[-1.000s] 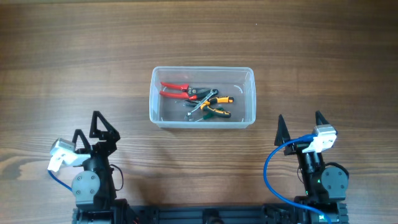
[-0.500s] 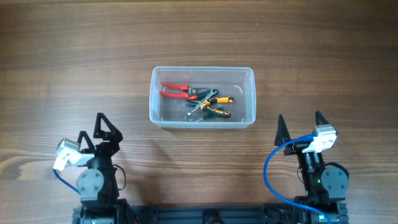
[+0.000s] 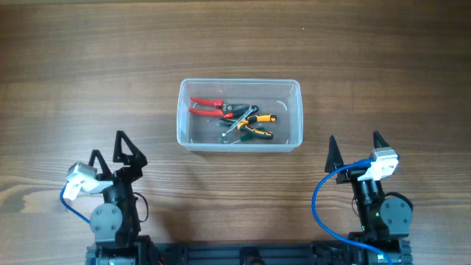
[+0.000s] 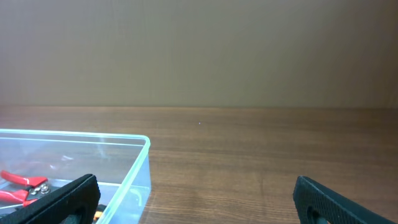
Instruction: Pack container
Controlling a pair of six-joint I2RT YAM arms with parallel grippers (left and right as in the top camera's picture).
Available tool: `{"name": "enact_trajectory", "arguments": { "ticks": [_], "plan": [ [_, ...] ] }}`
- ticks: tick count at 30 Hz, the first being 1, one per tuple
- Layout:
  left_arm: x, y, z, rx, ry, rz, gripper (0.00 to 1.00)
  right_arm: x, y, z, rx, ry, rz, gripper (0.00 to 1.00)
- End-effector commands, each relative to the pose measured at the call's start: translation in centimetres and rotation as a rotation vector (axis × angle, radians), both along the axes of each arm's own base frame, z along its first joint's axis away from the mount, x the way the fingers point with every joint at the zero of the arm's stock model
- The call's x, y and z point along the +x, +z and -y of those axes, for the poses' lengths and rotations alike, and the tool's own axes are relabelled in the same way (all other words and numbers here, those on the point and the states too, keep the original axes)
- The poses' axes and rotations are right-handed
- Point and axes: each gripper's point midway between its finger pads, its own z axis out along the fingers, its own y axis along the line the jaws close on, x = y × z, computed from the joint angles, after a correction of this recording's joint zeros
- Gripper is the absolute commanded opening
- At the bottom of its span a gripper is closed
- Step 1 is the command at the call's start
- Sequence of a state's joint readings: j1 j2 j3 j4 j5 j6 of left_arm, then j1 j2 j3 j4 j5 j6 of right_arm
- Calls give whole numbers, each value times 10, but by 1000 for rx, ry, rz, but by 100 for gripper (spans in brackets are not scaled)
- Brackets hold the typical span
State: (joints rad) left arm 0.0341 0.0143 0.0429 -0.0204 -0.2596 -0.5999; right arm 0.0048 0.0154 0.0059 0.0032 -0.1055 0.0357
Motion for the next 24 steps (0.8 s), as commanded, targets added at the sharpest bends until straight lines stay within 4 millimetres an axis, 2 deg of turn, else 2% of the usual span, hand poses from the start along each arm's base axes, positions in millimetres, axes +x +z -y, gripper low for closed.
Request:
{"name": "enact_trajectory", "arguments": {
  "ticks": [1, 7, 11, 17, 24],
  "plan": [
    [2, 10, 11, 245, -54, -13, 100, -1, 4, -1, -9, 10, 18, 100],
    [6, 8, 32, 400, -171, -35, 100, -1, 4, -1, -9, 10, 18, 100],
    [9, -8, 41, 515, -230, -86, 100, -1, 4, -1, -9, 10, 18, 100],
    [9, -15, 42, 515, -240, -111, 100, -1, 4, -2, -9, 11, 18, 100],
    [8, -29, 42, 620, -255, -184, 100, -1, 4, -1, -9, 10, 18, 100]
  ]
}}
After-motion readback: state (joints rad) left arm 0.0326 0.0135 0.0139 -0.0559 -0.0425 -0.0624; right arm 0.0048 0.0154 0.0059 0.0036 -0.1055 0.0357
